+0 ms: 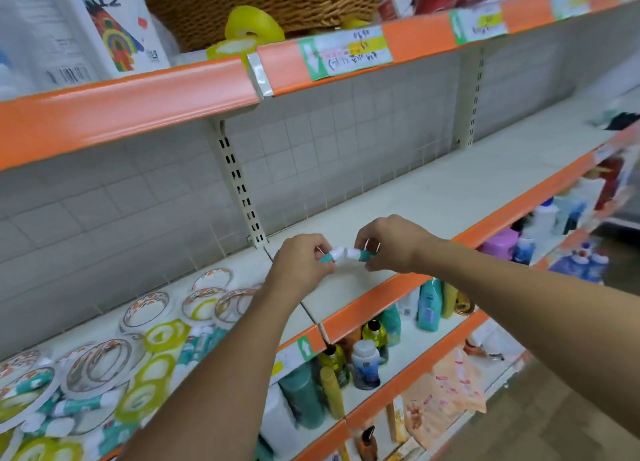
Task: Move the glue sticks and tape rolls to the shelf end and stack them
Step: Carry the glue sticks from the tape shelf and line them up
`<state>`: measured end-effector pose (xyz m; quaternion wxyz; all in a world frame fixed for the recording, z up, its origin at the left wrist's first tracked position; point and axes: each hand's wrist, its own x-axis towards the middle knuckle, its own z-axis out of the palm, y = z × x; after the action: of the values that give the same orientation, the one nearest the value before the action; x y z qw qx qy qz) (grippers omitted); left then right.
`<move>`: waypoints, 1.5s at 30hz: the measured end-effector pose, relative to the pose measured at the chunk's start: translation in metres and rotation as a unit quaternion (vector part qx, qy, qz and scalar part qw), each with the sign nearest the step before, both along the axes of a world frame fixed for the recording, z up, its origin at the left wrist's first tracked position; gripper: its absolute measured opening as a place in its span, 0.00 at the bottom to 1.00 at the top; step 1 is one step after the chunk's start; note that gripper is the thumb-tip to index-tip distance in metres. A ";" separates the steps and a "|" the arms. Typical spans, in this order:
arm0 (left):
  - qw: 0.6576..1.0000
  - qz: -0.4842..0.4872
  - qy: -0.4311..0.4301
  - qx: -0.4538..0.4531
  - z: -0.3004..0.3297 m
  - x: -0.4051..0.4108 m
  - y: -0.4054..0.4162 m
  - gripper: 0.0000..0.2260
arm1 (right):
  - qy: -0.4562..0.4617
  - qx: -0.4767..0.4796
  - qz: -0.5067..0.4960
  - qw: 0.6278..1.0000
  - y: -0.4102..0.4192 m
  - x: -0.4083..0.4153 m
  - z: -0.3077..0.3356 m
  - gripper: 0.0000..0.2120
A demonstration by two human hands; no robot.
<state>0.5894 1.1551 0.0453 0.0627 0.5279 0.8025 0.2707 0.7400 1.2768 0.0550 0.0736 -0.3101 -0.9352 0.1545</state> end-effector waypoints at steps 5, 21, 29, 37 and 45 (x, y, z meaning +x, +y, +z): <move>0.998 -0.044 0.027 -0.019 -0.002 0.039 0.048 0.09 | -0.018 0.019 -0.049 0.998 0.037 0.054 0.002 0.13; 0.977 -0.168 0.130 -0.005 -0.009 0.183 0.212 0.06 | -0.051 0.068 -0.181 0.980 0.150 0.213 0.001 0.14; 0.967 -0.220 0.128 -0.007 -0.015 0.235 0.297 0.04 | -0.049 0.057 -0.244 0.967 0.215 0.268 -0.006 0.15; 0.955 -0.269 0.126 -0.008 -0.020 0.268 0.421 0.06 | -0.061 0.062 -0.286 0.954 0.317 0.307 -0.018 0.14; 0.943 -0.308 0.125 -0.001 -0.020 0.320 0.548 0.07 | -0.058 0.050 -0.343 0.936 0.412 0.358 -0.014 0.15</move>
<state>0.9094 1.7029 0.0255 0.0427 0.7790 0.6022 0.1693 1.0975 1.6890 0.0411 0.0833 -0.6163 -0.7812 0.0547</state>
